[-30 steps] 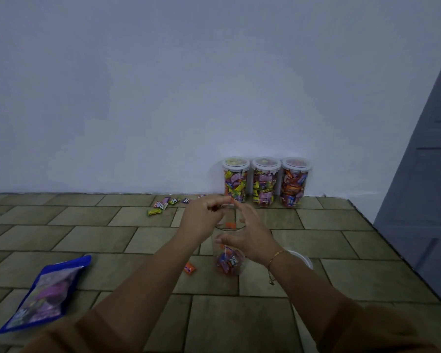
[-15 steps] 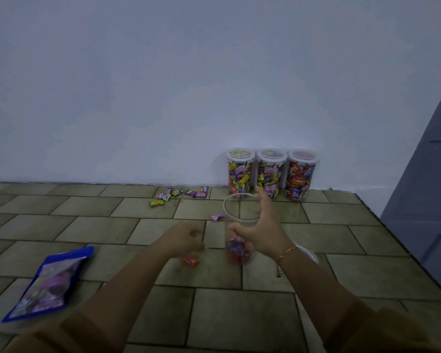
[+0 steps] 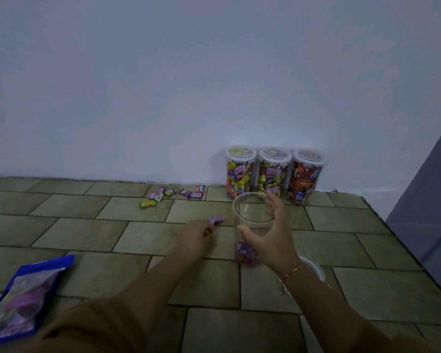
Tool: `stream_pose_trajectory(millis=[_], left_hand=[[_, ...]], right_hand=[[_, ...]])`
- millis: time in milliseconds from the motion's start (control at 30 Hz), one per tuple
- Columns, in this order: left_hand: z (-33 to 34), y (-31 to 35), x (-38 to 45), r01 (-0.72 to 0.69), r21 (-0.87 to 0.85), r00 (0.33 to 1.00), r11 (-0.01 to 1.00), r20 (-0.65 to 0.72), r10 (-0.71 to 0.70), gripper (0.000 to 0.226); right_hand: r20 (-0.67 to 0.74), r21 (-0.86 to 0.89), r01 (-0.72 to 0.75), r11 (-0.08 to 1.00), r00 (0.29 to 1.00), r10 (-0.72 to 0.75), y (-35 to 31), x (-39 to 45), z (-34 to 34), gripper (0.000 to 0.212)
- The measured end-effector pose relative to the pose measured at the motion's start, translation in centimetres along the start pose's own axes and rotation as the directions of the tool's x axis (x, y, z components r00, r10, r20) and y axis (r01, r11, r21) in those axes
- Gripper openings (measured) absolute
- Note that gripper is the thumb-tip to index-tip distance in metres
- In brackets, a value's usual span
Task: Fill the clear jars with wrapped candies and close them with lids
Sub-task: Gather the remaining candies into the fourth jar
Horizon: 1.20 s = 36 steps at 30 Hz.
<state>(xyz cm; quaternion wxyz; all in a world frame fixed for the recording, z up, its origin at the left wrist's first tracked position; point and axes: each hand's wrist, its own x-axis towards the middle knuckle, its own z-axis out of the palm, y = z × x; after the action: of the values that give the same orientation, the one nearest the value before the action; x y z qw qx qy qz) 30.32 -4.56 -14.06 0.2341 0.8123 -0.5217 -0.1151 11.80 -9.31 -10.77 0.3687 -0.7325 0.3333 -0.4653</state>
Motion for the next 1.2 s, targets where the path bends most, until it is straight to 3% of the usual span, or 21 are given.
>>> stream_pose_trajectory(millis=[167,300,467,667,833,1000,1200], left_hand=[[2.5,0.1,3.8,-0.128,0.033,0.986,0.991,-0.103,0.131,0.030],[3.6,-0.9,5.9,-0.181,0.252,0.979,0.951,-0.041,0.197,0.044],[3.3,-2.4,8.1,-0.073,0.349,0.997,0.934,0.007,0.075,0.050],[1.7,-3.9,11.0,0.036,0.371,0.999,0.928,0.012,-0.044,0.080],[1.4,-4.2,13.2,0.087,0.364,0.990,0.927,0.069,-0.121,0.092],[1.9,-3.6,14.8,0.085,0.353,0.987,0.932,0.096,-0.127,0.092],[3.0,-2.6,16.6,-0.017,0.369,0.990,0.929,0.139,-0.037,0.069]], right_hand=[[-0.047,-0.001,0.066,0.998,0.997,-0.066,0.8,0.8,0.7,0.080],[-0.083,-0.017,0.099,0.995,0.992,-0.100,1.9,1.9,1.4,0.075],[-0.097,-0.017,0.112,0.994,0.989,-0.113,3.0,3.6,2.6,0.075],[-0.094,-0.005,0.126,0.992,0.988,-0.126,3.2,4.9,3.7,0.067],[-0.094,-0.007,0.125,0.992,0.988,-0.125,3.8,5.6,4.1,0.067],[-0.107,-0.019,0.152,0.988,0.982,-0.153,4.1,6.2,4.5,0.069],[-0.112,-0.015,0.166,0.986,0.980,-0.167,4.5,6.9,4.9,0.071]])
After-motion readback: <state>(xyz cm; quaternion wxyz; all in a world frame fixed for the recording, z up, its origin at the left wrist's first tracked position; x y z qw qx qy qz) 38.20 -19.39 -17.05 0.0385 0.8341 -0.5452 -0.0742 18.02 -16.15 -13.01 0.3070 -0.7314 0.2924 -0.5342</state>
